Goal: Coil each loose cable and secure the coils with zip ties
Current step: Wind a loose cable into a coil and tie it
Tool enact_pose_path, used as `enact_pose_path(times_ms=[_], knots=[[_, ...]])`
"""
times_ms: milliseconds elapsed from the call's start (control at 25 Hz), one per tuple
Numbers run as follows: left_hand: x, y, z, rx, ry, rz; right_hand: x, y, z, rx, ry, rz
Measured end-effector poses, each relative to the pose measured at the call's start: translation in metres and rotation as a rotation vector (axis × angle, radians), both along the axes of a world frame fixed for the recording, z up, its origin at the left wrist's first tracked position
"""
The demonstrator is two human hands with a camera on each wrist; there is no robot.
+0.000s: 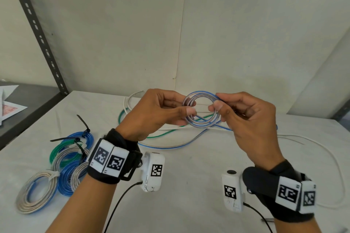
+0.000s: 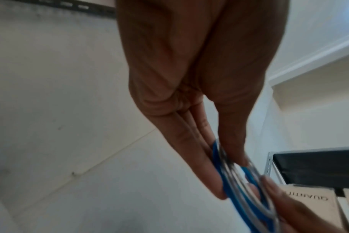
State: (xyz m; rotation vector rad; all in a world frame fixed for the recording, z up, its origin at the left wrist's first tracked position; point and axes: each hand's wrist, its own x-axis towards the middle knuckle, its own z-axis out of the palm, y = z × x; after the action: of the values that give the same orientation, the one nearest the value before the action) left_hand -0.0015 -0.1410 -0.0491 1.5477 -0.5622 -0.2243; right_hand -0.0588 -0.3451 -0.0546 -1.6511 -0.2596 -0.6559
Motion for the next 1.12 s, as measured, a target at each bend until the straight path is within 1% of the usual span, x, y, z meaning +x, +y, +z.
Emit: enact_pose_path(times_ms=[200, 320, 440, 520, 720, 840, 960, 1120], knots=[[-0.003, -0.003, 0.001, -0.098, 0.035, -0.007, 0.001, 0.002, 0.001, 0.025, -0.005, -0.021], [-0.004, -0.007, 0.001, -0.149, 0.032, 0.023, 0.000, 0.003, 0.001, 0.050, -0.015, -0.051], [-0.005, -0.010, 0.000, -0.164, 0.024, 0.031, 0.001, 0.003, 0.001, 0.082, -0.037, -0.094], [-0.004, -0.011, -0.001, -0.164, 0.014, 0.047, 0.001, 0.004, 0.002, 0.102, -0.046, -0.093], [-0.003, -0.011, -0.001, -0.215, 0.043, 0.082, 0.000, 0.008, 0.000, 0.079, -0.032, -0.082], [-0.003, -0.010, 0.000, -0.184, 0.012, 0.098, 0.001, 0.005, -0.001, 0.048, -0.024, -0.094], [-0.001, -0.008, -0.002, -0.107, -0.037, 0.100, 0.002, -0.001, 0.000, -0.001, -0.047, -0.166], [-0.001, -0.013, -0.007, 0.003, -0.066, 0.070, 0.003, -0.017, 0.004, 0.036, -0.076, -0.263]])
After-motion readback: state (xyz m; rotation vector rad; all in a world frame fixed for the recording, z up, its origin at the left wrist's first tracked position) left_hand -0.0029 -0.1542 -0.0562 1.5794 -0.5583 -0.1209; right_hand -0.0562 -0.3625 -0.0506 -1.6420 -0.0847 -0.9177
